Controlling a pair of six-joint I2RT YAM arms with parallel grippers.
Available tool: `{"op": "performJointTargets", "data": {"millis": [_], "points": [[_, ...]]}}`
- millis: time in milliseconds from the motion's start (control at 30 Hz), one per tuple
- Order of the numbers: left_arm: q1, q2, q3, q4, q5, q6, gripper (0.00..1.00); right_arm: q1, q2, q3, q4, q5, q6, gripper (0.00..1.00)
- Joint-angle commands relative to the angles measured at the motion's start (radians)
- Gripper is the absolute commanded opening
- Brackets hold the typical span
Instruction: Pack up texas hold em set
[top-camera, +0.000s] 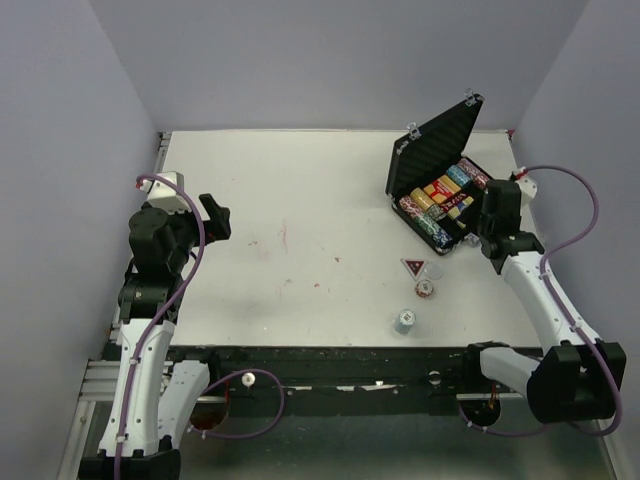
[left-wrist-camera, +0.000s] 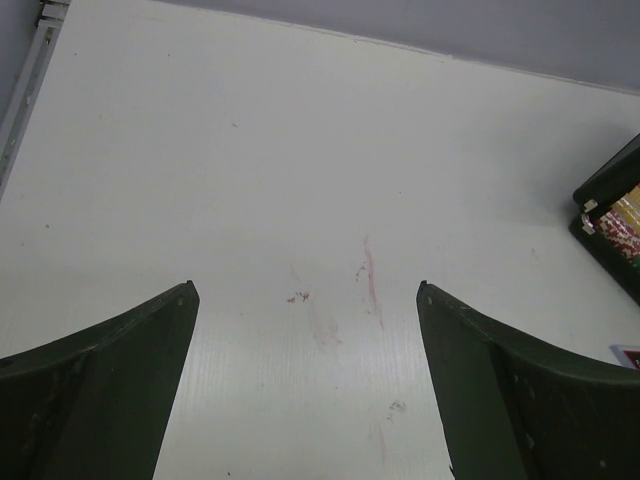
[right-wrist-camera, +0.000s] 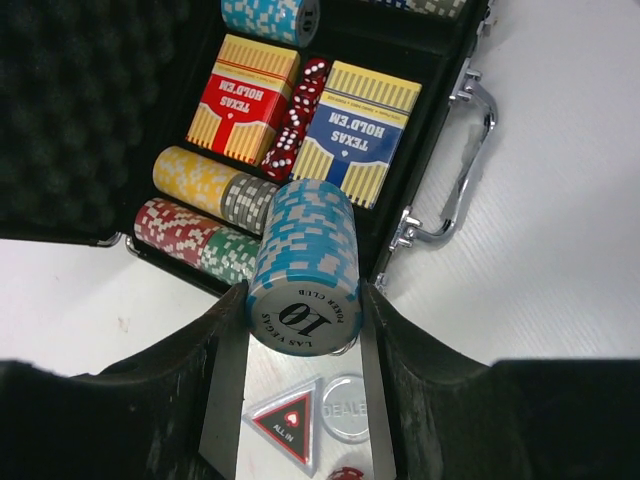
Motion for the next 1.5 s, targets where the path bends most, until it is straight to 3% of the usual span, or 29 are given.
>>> {"op": "performJointTargets", "data": {"millis": [0,1033,1267,1367,1467], "points": [[0.005,-0.010,-0.011,0.012,-0.008,0.007,0.99,-0.029,0.033,-0.031,0.133,-0.070,0.004,0.01],[0.005,0.004,-0.013,0.013,-0.005,0.008,0.99,-0.093,0.228,-0.184,0.448,-0.196,-0.001,0.01],[0.005,0.008,-0.013,0.013,-0.004,0.008,0.99,-0.096,0.239,-0.196,0.437,-0.174,-0.008,0.01],[0.005,0.010,-0.013,0.013,0.000,0.008,0.99,-0.096,0.219,-0.192,0.417,-0.152,-0.019,0.22],[0.005,0.010,-0.011,0.013,0.001,0.007,0.99,-0.099,0.190,-0.179,0.378,-0.109,-0.037,0.56]]}}
